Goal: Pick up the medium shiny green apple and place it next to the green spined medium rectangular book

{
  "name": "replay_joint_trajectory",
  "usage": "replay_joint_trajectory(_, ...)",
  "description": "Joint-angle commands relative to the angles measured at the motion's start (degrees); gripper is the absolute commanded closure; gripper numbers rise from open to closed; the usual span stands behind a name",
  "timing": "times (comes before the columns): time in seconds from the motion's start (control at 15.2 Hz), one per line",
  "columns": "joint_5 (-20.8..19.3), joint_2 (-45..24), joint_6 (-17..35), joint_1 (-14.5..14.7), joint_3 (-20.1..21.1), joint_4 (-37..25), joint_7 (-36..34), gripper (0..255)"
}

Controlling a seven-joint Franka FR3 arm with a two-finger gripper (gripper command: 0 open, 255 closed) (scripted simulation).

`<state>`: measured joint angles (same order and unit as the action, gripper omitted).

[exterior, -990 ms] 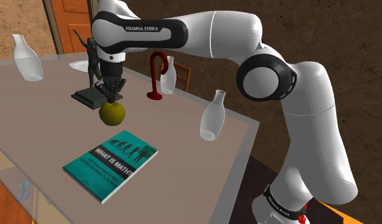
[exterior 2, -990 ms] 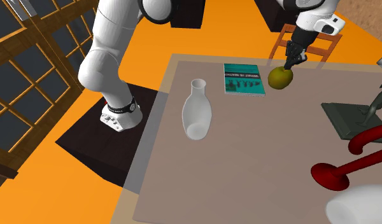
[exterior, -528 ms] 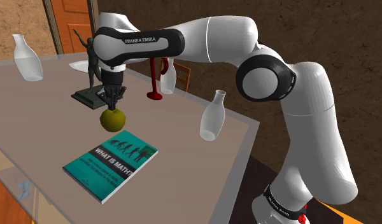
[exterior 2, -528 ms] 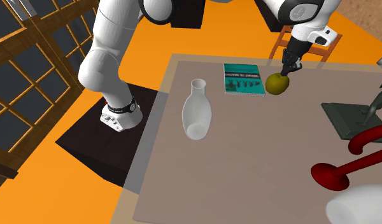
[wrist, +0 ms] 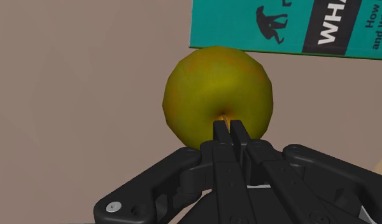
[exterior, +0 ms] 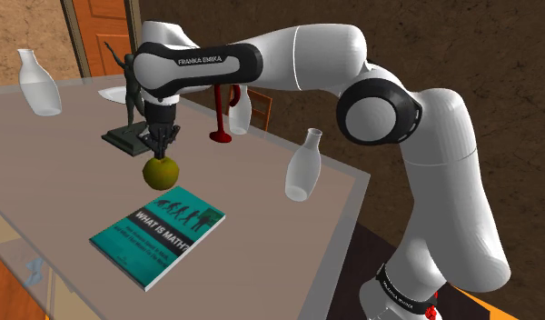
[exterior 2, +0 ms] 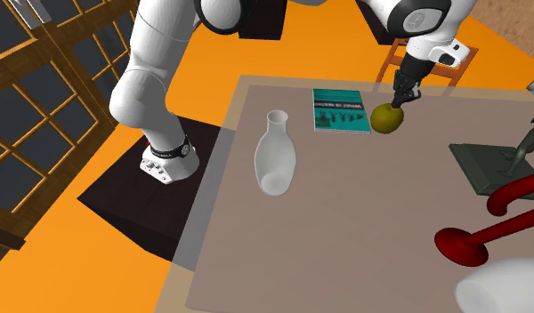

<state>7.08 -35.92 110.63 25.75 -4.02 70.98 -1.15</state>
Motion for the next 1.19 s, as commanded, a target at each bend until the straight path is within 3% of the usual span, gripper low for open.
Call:
replay_joint_trajectory(0.0,0.0,0.0,0.0,0.0,0.0,-0.01,0.0,0)
replay_joint_trajectory(0.33,0.0,0.01,0.0,0.0,0.0,-0.01,0.0,0)
replay_joint_trajectory(0.59,-0.2,1.26,-6.45,-0.38,-0.15,-5.21,-0.25,0)
replay_joint_trajectory(1.12,-0.2,1.26,-6.45,-0.38,-0.15,-5.21,-0.26,0)
